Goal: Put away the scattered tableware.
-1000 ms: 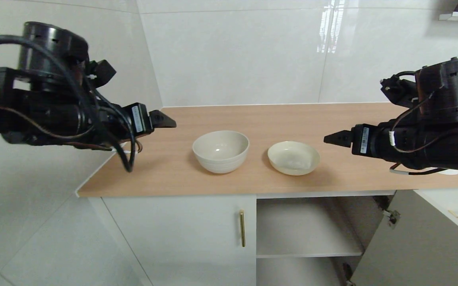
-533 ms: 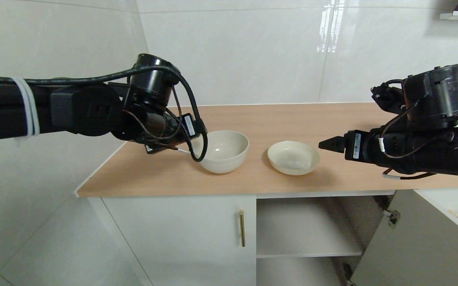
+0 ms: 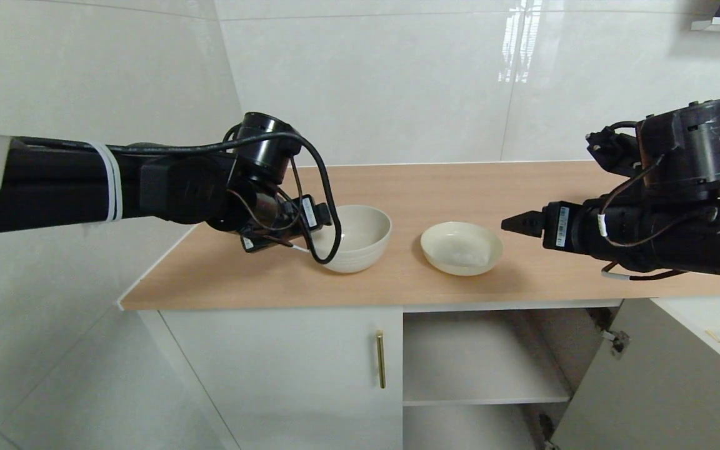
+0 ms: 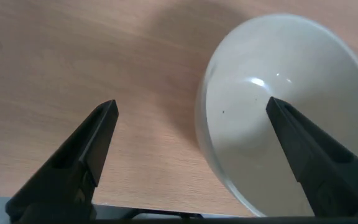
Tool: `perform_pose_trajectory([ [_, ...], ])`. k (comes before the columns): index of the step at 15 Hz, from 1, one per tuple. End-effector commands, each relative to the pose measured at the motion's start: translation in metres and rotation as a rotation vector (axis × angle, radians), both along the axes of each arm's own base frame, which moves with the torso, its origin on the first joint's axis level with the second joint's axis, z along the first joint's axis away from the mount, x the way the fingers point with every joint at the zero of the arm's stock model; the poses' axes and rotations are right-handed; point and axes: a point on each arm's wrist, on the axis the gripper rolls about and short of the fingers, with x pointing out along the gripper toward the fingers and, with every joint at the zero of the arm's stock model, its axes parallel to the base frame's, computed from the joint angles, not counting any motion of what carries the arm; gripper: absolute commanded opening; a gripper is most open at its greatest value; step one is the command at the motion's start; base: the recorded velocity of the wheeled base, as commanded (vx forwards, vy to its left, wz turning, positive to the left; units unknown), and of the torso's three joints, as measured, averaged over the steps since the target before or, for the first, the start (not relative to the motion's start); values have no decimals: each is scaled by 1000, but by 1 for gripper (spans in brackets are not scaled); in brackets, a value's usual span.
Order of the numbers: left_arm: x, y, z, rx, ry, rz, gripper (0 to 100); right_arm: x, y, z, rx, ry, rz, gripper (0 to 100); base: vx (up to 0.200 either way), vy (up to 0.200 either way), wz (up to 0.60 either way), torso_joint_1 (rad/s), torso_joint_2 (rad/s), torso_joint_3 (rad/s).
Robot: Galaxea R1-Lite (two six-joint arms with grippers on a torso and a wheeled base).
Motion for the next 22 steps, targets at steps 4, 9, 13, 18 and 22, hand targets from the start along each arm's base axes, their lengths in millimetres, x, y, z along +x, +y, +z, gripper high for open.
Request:
perform_pose_trajectory([
  [4,3,-1,-6,8,13,-2,0,1,0,0,-1,-2,-2,100,0,0,0,0,0,0],
  [9,-13,6,21,-22,-47,0,0,15,7,-13,-26,34,2,100,0,0,0,0,0,0],
  [13,-55,24,54,-62,-101,-28,0,50,23,-19,-52,76,-12,100,0,0,0,0,0,0],
  [18,-84,35,63,-56,-228,-74,0,87,30,-48,-137,165,-161,100,0,0,0,0,0,0],
  [22,-85,36,62,-57,-280,-85,0,95,34,-57,-153,169,-177,100,0,0,0,0,0,0],
])
